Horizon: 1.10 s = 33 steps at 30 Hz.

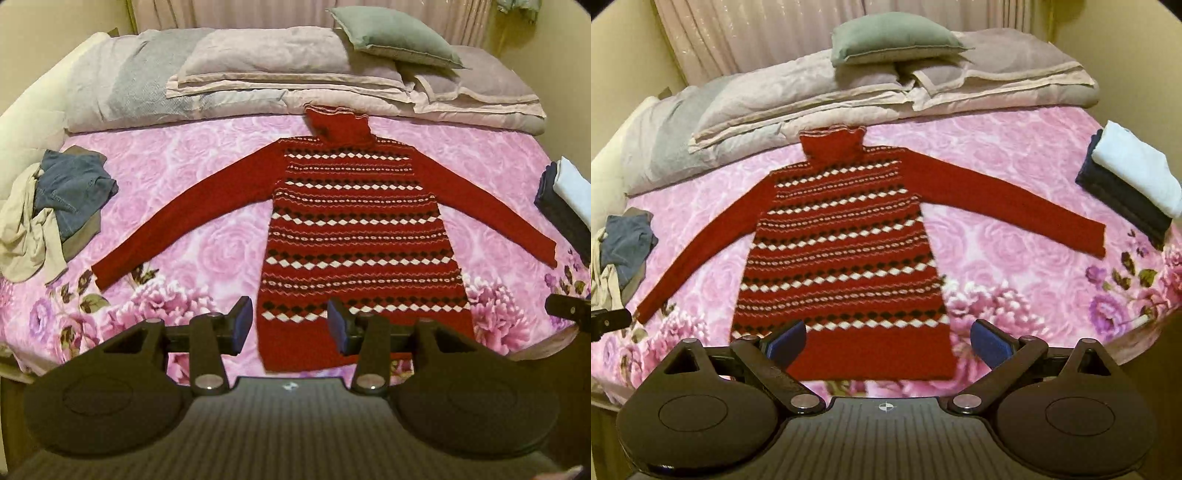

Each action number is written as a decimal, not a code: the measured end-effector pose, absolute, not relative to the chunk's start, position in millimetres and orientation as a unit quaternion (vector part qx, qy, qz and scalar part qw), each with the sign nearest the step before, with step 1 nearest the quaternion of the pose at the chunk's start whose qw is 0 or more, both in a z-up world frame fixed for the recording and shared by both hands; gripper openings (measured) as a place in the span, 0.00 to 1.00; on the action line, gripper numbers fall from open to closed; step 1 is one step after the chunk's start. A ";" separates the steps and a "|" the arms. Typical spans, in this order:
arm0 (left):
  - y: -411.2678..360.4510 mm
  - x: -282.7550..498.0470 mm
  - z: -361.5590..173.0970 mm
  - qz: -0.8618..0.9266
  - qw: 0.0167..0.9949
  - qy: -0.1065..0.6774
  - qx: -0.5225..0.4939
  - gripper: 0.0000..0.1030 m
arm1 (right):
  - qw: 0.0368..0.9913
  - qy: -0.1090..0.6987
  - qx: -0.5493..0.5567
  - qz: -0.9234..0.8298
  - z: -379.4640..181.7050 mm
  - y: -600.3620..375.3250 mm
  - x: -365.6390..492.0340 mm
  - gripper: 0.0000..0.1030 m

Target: Fold clothes

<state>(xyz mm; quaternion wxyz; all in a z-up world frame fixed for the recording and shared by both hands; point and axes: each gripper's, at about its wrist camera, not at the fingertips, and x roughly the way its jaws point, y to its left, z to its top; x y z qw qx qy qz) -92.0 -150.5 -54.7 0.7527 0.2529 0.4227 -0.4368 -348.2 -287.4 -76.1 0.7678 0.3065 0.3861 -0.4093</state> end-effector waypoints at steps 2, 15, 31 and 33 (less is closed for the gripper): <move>-152.3 -107.8 -54.1 -0.426 0.759 0.423 0.252 0.40 | 0.770 0.393 0.301 -0.403 -76.9 -290.6 -363.2 0.95; -144.6 -209.3 -33.7 -0.377 0.789 0.424 0.234 0.43 | 0.796 0.429 0.251 -0.346 -74.0 -291.6 -435.6 0.96; -116.2 -242.5 -45.5 -0.325 0.793 0.447 0.257 0.45 | 0.806 0.458 0.237 -0.291 -90.2 -275.9 -451.6 0.96; -115.3 -243.6 -46.7 -0.323 0.792 0.448 0.259 0.45 | 0.806 0.461 0.236 -0.288 -91.6 -275.4 -451.0 0.96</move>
